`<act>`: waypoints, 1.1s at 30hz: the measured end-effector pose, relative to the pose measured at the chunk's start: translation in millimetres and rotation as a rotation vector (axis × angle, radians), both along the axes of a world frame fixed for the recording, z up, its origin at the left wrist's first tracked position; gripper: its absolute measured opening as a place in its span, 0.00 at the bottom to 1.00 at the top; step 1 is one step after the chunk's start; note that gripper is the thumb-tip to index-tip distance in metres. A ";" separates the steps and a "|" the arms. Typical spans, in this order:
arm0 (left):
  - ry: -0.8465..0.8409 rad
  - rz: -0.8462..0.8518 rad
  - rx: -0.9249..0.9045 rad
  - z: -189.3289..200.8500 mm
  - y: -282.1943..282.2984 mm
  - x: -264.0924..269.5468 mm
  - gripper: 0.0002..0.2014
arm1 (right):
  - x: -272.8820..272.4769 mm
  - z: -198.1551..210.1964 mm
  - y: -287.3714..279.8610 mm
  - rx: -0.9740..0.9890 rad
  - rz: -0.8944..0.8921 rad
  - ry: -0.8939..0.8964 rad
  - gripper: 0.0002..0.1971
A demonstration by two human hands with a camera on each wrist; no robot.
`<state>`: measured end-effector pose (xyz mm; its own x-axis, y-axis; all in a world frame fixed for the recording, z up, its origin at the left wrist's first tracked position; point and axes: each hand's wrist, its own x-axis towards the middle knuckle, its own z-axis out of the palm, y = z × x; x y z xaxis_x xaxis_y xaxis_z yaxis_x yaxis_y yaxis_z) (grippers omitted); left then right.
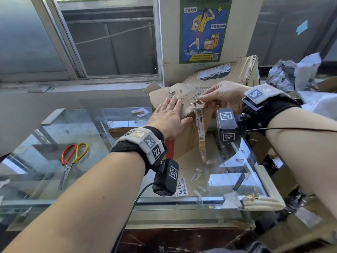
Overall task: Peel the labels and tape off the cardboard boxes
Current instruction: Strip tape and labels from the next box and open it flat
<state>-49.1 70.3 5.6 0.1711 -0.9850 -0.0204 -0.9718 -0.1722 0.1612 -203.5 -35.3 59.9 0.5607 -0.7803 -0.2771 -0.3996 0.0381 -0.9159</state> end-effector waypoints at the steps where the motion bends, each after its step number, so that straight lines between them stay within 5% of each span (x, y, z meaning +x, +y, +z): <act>1: -0.001 -0.003 0.003 -0.2 -0.3 0.3 0.37 | -0.2 0.4 0.5 0.018 0.006 0.027 0.04; 8: 0.002 0.020 0.010 -0.7 -2.1 3.2 0.37 | -4.2 9.1 4.0 0.198 0.174 0.201 0.13; 14: 0.025 0.040 -0.006 0.0 -5.6 4.6 0.37 | -10.0 5.3 6.9 0.123 0.158 0.222 0.04; 25: 0.209 -0.017 -0.072 12.8 -4.9 -5.1 0.20 | -11.1 -16.2 7.5 0.034 0.152 0.105 0.07; 33: 0.282 0.185 -0.326 12.8 -18.8 -24.3 0.12 | -11.4 -21.9 12.9 0.011 0.089 0.018 0.05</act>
<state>-73.3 51.5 18.4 0.3768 -0.9012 0.2142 -0.8399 -0.2349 0.4894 -214.9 -22.5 37.9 0.6223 -0.7246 -0.2961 -0.4185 0.0116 -0.9081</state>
